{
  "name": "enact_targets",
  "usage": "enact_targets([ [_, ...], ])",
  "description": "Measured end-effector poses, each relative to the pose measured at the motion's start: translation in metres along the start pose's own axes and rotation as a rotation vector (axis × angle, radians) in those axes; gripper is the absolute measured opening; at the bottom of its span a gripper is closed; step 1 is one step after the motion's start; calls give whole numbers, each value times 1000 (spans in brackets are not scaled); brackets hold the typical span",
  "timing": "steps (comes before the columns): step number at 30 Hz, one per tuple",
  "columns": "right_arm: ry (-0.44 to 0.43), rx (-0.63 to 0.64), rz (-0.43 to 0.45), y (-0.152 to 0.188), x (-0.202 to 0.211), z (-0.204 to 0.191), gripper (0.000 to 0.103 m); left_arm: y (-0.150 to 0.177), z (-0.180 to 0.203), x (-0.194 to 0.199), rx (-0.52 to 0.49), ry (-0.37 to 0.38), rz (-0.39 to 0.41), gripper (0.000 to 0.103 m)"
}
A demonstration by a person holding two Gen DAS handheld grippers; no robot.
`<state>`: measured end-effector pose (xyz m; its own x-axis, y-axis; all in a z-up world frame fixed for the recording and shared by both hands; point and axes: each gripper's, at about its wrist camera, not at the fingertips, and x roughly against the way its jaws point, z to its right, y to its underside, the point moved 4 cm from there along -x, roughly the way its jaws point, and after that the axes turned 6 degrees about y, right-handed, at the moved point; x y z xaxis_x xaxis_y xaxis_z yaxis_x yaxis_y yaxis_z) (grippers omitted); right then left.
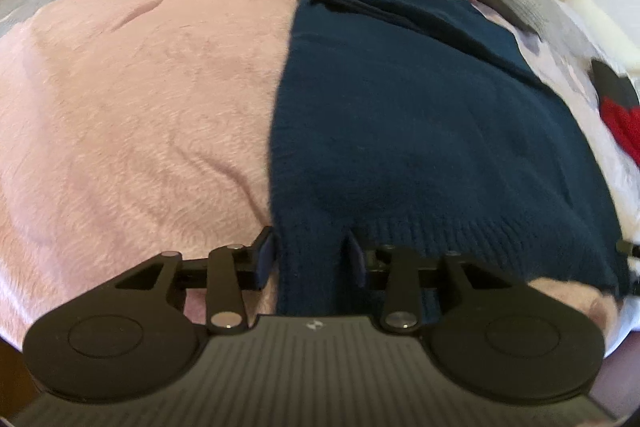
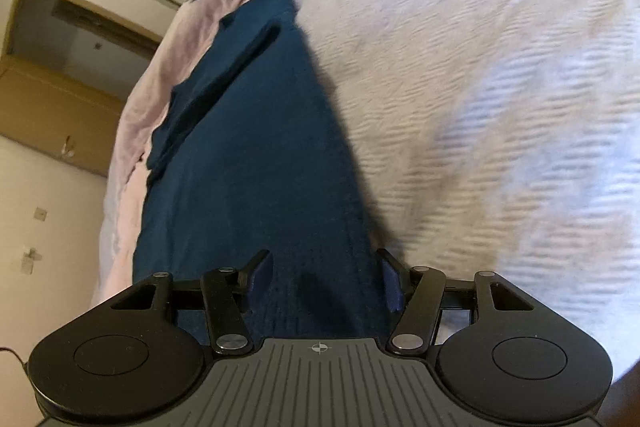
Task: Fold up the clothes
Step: 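Grasp the sweater hem with both grippers and lift it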
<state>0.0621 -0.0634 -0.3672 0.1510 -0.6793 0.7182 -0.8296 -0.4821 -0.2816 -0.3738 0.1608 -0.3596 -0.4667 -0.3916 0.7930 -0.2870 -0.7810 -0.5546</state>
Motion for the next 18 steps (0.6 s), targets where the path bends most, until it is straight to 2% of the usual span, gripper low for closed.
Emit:
enact_targets([
  [3,-28,-14,-8,-1,-7,0,58,1,-3,-3,11,14,0,31],
  [4,-39,-17,-12,-2,-8,0,37,1,-2,-2,3,20,2,20],
  [5,-37,-12,-22,-2,-10,0,21,1,-1,-1,-9,25,6,7],
  [6,-22,-8,-39,-2,-12,0,11,0,1,1,-27,24,13,7],
  [7,-13,-3,-53,-2,-13,0,9,-1,3,4,-43,21,18,6],
  [11,-46,22,-9,-9,8,-10,8,-4,12,29,-106,12,72,5],
  [18,-142,16,24,-31,65,-29,6,-21,21,96,-110,17,183,5],
])
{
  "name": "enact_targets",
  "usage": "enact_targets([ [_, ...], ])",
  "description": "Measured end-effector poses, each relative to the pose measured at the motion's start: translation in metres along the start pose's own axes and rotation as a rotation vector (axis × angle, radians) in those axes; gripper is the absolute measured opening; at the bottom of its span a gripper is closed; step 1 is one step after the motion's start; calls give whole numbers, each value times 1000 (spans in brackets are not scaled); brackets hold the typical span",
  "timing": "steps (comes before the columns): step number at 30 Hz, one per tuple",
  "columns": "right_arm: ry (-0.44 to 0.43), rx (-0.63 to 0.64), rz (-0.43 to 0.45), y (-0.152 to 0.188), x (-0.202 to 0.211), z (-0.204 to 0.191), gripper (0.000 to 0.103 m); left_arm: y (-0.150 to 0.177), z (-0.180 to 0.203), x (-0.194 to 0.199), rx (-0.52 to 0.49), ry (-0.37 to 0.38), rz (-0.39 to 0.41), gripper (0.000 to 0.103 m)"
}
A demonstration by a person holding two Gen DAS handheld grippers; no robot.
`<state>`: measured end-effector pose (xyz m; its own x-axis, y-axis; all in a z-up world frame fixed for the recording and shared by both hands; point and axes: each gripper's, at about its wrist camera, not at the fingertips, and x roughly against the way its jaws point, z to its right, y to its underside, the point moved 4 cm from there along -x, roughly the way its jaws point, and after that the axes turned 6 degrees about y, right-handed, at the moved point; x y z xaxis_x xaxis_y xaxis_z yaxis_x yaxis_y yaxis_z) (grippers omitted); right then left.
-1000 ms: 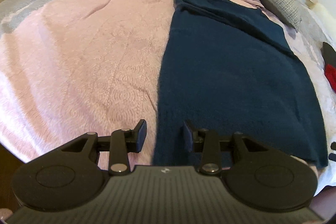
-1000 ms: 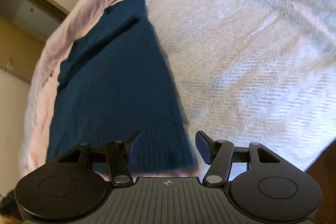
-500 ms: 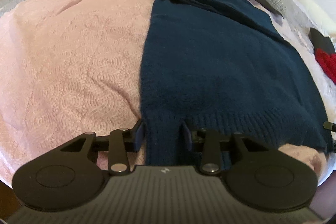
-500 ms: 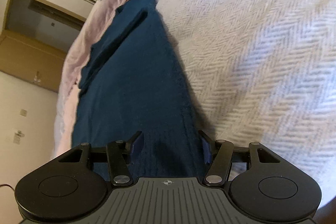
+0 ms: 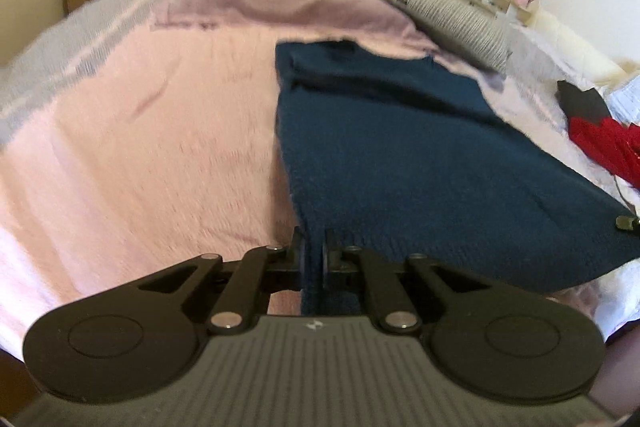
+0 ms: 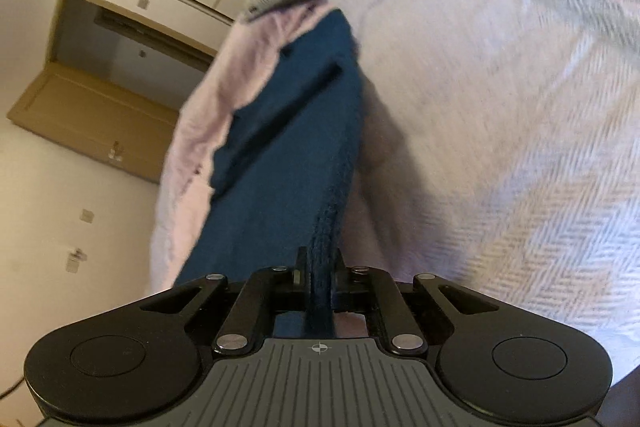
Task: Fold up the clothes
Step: 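Grasp the sweater hem with both grippers and lift it, then fold the held hem toward the collar with both grippers and release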
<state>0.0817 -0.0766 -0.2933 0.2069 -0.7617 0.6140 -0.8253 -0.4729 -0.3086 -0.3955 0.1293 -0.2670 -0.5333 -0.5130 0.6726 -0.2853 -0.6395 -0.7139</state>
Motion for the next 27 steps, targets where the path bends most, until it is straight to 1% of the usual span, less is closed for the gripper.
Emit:
enact_targets([
  [3,-24,21,-13,0,18,-9,6,-2,8,27,-11,-7,21,5],
  [5,-9,34,-32,8,31,-10,6,6,10,44,-1,-16,11,6],
  [9,26,15,-107,35,58,-6,6,27,13,74,41,-36,-29,6],
  [12,41,-24,-151,45,69,-5,6,36,18,86,78,-29,-64,6],
  [14,43,-19,-154,39,70,-12,6,28,20,84,90,-19,-61,6],
  [16,32,10,-126,17,63,-26,6,8,18,77,91,-10,-36,6],
  [19,15,61,-76,-23,45,-51,6,-35,6,55,103,22,21,6],
  [22,23,82,-23,-76,10,-77,6,-90,-9,12,91,53,56,7],
  [24,37,81,14,-110,-21,-95,7,-132,-21,-27,72,67,73,7],
  [25,54,63,41,-127,-42,-101,7,-151,-28,-47,77,75,75,9],
  [27,92,-11,87,-161,-81,-109,7,-191,-44,-94,103,80,64,11],
])
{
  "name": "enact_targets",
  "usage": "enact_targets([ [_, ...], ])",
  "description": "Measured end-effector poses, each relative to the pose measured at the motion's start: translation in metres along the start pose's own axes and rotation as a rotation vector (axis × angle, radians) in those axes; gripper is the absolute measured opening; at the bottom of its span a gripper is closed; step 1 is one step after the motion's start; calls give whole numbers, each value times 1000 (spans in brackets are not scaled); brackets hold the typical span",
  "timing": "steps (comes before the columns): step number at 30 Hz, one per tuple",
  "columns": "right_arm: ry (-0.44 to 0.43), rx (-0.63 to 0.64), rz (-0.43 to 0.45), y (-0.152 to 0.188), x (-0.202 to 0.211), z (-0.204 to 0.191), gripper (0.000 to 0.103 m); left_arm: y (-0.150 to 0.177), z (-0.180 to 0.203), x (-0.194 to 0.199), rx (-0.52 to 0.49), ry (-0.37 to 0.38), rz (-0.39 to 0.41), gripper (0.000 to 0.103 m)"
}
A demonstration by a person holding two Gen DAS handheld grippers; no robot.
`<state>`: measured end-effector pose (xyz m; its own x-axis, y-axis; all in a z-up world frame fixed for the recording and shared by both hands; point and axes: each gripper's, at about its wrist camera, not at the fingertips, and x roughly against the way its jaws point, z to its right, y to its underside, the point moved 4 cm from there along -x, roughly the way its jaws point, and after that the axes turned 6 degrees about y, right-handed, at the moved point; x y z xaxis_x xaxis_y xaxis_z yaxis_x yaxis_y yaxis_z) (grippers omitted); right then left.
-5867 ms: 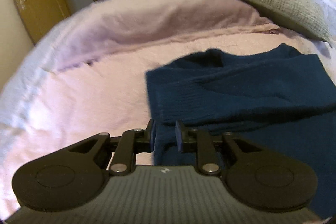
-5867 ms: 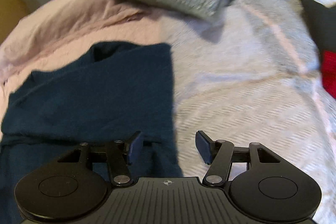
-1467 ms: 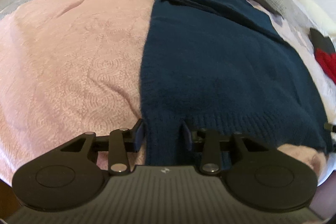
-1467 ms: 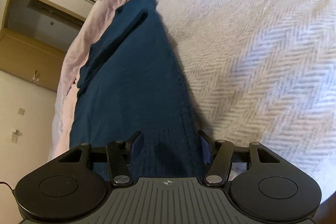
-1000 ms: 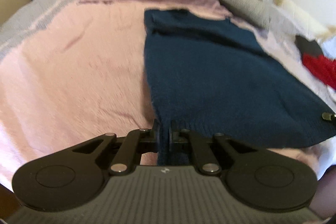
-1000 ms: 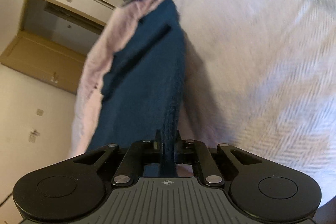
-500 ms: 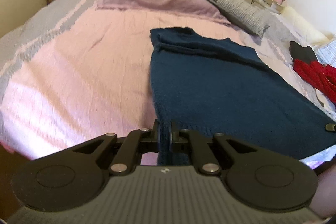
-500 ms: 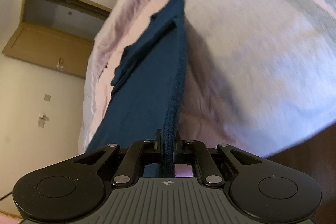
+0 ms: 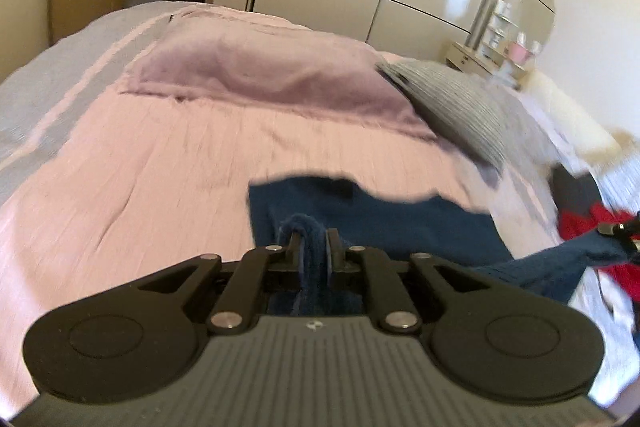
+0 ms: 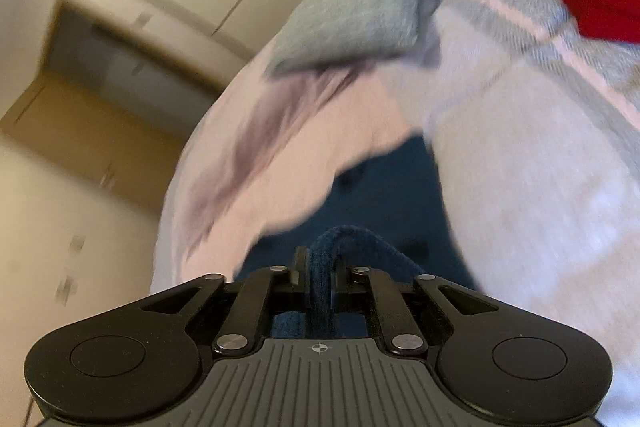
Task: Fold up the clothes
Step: 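Fold the held hem toward the collar with both grippers and release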
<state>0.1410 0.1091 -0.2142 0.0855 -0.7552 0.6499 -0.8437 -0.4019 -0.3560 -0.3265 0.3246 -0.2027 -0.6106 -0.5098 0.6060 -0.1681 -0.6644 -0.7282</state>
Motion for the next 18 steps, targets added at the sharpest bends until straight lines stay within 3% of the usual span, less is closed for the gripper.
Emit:
enact_targets([
  [2,49,-93,8,-22,-38,-2,21,-26,-15,-39,19,5,-35,16],
  [4,79,-116,33,-34,-58,-3,51,-43,-25,-66,-13,-18,-53,16],
  [8,138,-47,75,-40,-71,-5,54,-48,-47,-95,-35,-30,-111,25],
  [13,302,108,-16,-23,-89,14,55,-23,-67,-121,-23,-36,-213,25],
  [18,327,267,-83,-8,-116,23,54,-7,-75,-143,23,-41,-251,27],
])
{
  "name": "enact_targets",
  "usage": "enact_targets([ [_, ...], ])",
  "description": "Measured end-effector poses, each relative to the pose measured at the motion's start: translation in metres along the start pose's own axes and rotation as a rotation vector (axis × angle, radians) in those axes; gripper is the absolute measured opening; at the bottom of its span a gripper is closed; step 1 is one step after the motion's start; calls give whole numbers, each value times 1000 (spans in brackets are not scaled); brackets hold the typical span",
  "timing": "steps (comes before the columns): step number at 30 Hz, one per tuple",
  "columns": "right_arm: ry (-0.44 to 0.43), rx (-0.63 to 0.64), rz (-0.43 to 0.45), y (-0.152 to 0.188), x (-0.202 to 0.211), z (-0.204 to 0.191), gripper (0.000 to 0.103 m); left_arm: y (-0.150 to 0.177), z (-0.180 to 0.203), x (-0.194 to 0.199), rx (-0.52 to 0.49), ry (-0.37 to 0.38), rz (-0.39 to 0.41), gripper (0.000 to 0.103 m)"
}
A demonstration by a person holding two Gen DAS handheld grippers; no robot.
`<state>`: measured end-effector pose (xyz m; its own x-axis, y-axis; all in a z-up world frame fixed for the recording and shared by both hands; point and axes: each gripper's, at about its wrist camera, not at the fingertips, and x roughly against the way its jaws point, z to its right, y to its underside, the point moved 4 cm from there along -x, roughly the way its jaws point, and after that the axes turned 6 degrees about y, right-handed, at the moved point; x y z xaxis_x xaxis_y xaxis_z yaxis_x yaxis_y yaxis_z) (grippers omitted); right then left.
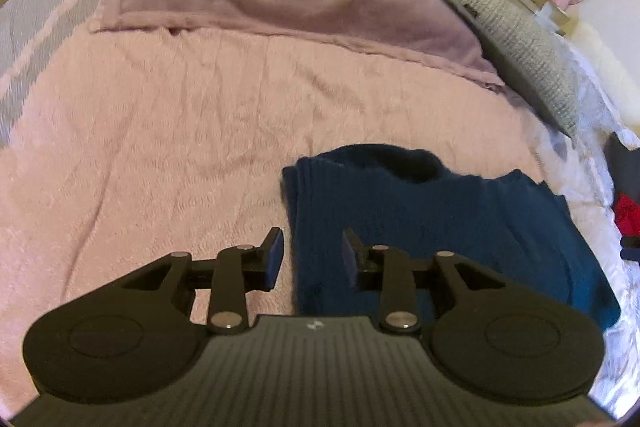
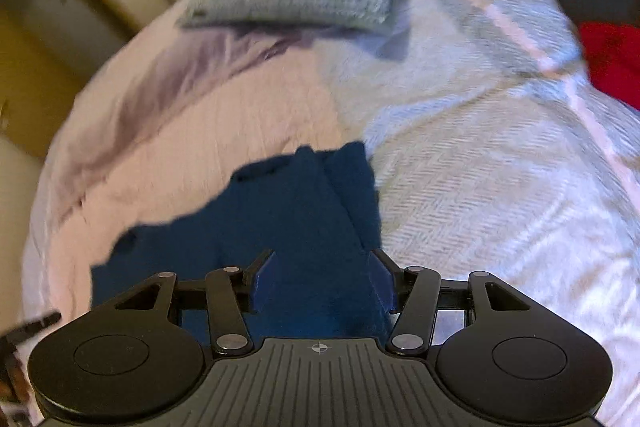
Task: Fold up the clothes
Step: 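Fold the held hem toward the collar with both grippers and release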
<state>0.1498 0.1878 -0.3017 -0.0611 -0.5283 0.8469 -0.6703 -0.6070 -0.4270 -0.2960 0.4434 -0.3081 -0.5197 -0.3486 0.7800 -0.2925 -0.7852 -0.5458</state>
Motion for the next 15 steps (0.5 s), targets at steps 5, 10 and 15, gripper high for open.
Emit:
enact_targets([
  [5,-26,46,-18,-10,-35,-2,54,2,-4,-18,17,-45,-18,29],
  [10,-42,66,-58,-29,-75,-1,54,2,-5,-32,18,-126,-25,35],
  [15,-71,52,-93,-41,-108,3,54,-1,-5,-49,69,-103,-54,40],
])
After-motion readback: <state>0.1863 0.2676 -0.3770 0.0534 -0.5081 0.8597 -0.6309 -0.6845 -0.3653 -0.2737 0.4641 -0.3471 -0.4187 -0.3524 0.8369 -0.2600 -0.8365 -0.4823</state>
